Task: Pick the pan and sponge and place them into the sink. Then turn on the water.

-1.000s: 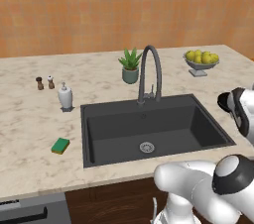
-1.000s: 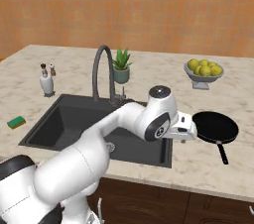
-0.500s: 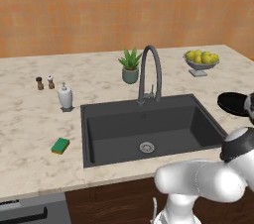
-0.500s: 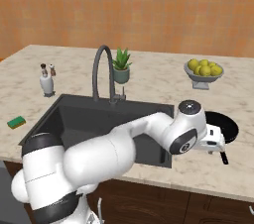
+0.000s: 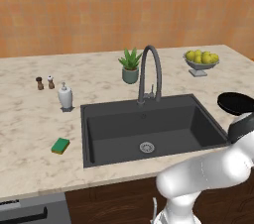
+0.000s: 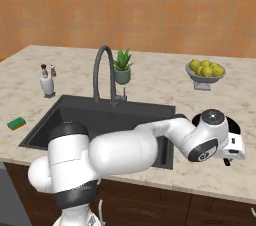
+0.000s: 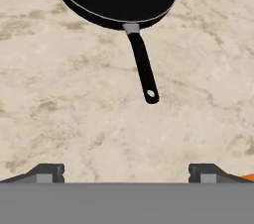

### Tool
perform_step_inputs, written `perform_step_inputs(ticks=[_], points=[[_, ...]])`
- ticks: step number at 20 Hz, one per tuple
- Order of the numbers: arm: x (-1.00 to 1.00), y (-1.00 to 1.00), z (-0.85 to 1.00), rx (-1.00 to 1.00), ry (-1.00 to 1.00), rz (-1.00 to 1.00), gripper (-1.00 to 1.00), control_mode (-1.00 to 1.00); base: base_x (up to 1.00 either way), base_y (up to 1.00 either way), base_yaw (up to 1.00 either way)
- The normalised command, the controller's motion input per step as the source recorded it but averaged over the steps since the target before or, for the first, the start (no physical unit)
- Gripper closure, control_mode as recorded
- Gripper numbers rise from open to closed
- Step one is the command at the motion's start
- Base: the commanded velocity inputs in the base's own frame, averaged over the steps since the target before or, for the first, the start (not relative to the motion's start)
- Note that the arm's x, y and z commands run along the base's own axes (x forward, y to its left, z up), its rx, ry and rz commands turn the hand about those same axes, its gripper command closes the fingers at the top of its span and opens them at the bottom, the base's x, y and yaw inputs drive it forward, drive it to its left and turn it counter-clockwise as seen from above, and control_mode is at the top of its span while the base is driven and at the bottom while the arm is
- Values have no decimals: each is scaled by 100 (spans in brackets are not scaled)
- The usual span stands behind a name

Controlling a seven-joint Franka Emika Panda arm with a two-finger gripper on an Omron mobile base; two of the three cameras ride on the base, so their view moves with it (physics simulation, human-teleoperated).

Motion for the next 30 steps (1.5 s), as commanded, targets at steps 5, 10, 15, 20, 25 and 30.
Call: perform_step_inputs(ticks=[5, 10, 15, 20, 25, 30], points=[[29, -33, -15, 0, 0, 4, -100, -100, 0, 0, 0], [39, -26, -26, 0, 0, 5, -100, -100, 0, 0, 0], [39, -20, -34, 1, 0, 5, -100, -100, 0, 0, 0], [31, -22, -39, 0, 0, 3, -100, -100, 0, 0, 0], [27, -13, -37, 0, 0, 3, -100, -100, 0, 0, 0], [14, -3, -39, 0, 0, 1, -100, -100, 0, 0, 0]])
